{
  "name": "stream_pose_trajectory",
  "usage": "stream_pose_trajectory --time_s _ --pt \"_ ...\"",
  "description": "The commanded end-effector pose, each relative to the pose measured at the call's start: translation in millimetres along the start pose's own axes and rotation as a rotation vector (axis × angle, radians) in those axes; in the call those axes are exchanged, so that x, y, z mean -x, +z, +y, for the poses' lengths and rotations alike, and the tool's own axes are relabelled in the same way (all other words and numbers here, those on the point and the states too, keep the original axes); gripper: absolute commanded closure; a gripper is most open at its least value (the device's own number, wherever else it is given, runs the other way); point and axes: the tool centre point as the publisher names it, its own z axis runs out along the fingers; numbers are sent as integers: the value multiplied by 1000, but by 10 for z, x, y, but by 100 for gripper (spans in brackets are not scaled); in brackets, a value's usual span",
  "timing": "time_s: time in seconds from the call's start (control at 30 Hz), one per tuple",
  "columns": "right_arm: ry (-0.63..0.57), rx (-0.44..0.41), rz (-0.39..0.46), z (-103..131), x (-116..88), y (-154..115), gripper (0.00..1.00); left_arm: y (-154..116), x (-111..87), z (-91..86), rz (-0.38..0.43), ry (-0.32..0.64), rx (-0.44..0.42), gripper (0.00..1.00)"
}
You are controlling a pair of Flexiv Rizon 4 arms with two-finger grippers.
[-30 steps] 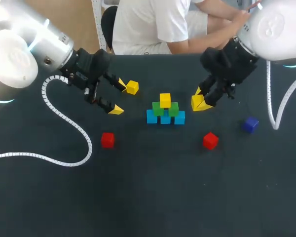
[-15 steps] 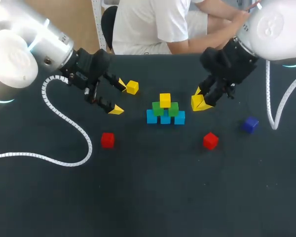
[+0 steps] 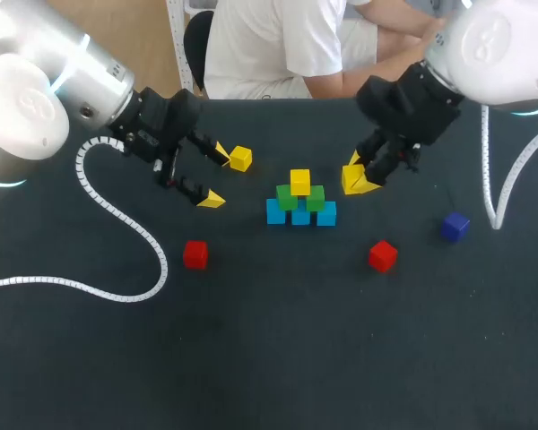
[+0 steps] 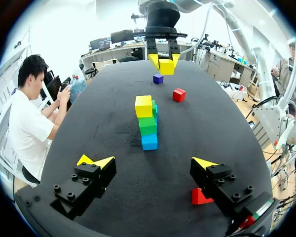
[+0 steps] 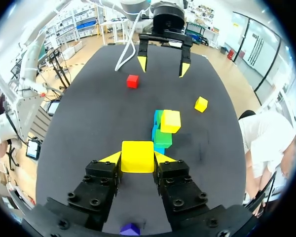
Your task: Place the blue cubes, place green cubes on the blue cubes, place the yellow cubes on the green cubes, then place the red cubes on the yellow cubes, and place purple cube on the red cubes.
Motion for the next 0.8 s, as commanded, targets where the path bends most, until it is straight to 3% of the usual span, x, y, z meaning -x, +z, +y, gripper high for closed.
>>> stream_pose_trajectory --time_s 0.03,0.8 --pt "-2 -2 8 63 116 54 100 0 0 14 3 0 -4 0" --pt "52 47 32 -200 94 417 100 0 0 14 3 0 -4 0"
